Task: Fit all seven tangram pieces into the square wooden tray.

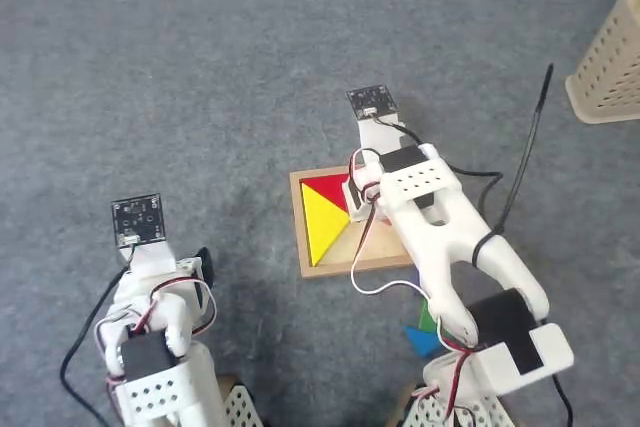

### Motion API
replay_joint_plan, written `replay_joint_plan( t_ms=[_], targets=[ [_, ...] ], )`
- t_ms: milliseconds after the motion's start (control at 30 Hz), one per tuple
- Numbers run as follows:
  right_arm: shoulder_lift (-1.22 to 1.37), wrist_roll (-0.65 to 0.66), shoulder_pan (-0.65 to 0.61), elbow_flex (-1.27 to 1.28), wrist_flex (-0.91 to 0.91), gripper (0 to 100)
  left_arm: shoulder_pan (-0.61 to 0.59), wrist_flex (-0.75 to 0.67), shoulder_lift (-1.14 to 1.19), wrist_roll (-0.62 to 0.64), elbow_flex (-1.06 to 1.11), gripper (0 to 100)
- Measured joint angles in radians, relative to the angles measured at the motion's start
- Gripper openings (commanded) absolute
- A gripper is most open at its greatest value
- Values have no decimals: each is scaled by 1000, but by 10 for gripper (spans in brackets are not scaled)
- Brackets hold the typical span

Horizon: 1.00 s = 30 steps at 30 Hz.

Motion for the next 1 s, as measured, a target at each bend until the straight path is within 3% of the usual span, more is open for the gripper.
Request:
replay_joint_plan(
  t_ms=[167, 433, 700, 1000],
  targets=[
    [0, 0, 0, 0, 5, 213, 2, 0, 0, 0, 0, 216],
    [0, 0, 2, 0, 12, 212, 0, 0, 0, 0, 0, 216],
    [0, 0, 23, 0, 12, 40, 0, 0, 0, 0, 0, 216],
    [-2, 34, 25, 63, -28, 28, 0, 0, 0, 0, 0, 216]
  ],
)
